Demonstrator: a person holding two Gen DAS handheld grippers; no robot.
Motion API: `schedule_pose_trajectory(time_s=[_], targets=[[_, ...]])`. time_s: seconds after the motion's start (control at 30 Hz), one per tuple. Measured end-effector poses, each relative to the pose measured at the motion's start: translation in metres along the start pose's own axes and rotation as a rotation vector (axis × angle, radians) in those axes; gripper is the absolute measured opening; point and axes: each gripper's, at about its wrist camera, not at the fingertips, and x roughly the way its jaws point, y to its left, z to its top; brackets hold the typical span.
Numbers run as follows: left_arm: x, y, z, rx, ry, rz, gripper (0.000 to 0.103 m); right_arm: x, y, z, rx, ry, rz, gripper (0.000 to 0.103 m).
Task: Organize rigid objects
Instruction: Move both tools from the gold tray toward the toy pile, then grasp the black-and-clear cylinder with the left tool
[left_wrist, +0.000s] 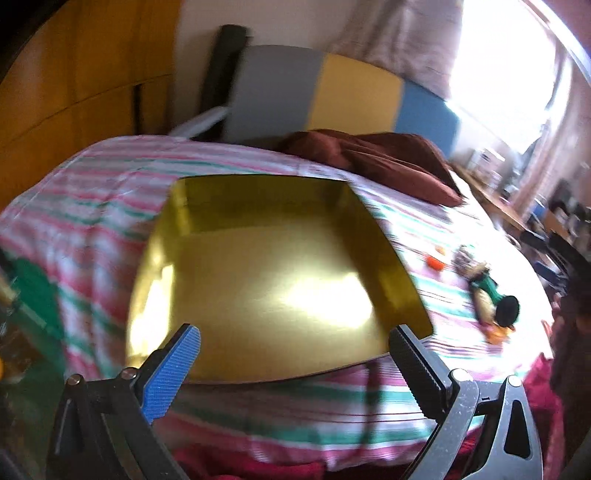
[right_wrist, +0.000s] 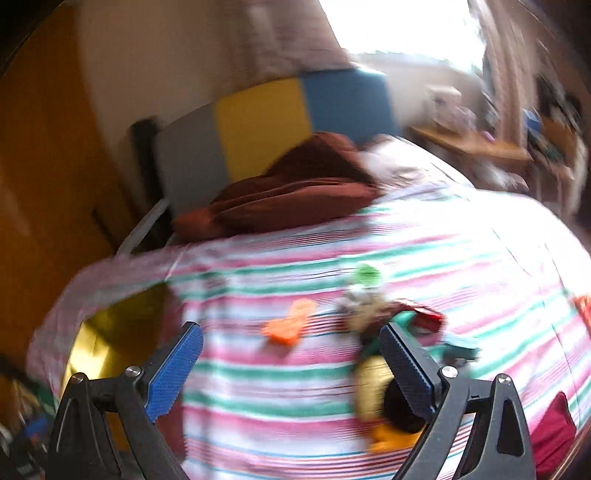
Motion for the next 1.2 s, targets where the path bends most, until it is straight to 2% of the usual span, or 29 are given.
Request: schedule_pose_trajectory(time_s=[0.17, 0.27, 0.3, 0.4, 0.53, 0.67, 0.9, 0.97, 1.03, 1.2], targets=[[0.009, -0.05, 0.016, 0.122, 0.014, -0.123, 0.103, 0.011, -0.09, 0.01, 0.187, 0.011, -0.109, 0.099], [0.012, -0.084, 0.028, 0.168, 0.017, -0.221, 0.103, 0.014, -0.121, 0.006, 0.269, 0.009, -0.128, 0.099], [0.016, -0.097, 0.032, 0.19, 0.022, -0.263, 0.103, 0.012, -0.13, 0.006, 0.329, -0.003, -0.096, 0.099], [0.027, -0.13, 0.038, 0.249, 0.01, -0.311, 0.103, 0.007, -0.14, 0.007, 0.391, -0.047, -0.048, 0.099], [0.047, -0.175, 0.036, 0.343, 0.044, -0.349, 0.103, 0.012, -0.146, 0.006, 0.436, -0.02, 0.009, 0.099], [0.067, -0.223, 0.034, 0.464, 0.095, -0.351, 0.103, 0.009, -0.152, 0.006, 0.483, -0.042, 0.05, 0.099], [0.093, -0.284, 0.036, 0.575, 0.124, -0.379, 0.103, 0.005, -0.164, 0.003, 0.562, -0.061, 0.126, 0.099], [0.097, -0.302, 0.035, 0.636, 0.115, -0.414, 0.103, 0.003, -0.166, 0.003, 0.574, -0.066, 0.132, 0.099], [0.1, -0.318, 0.036, 0.695, 0.103, -0.417, 0.102, 0.001, -0.168, 0.002, 0.588, -0.077, 0.133, 0.099], [0.12, -0.357, 0.031, 0.834, 0.136, -0.446, 0.101, 0.0, -0.174, 0.001, 0.621, -0.086, 0.15, 0.099]])
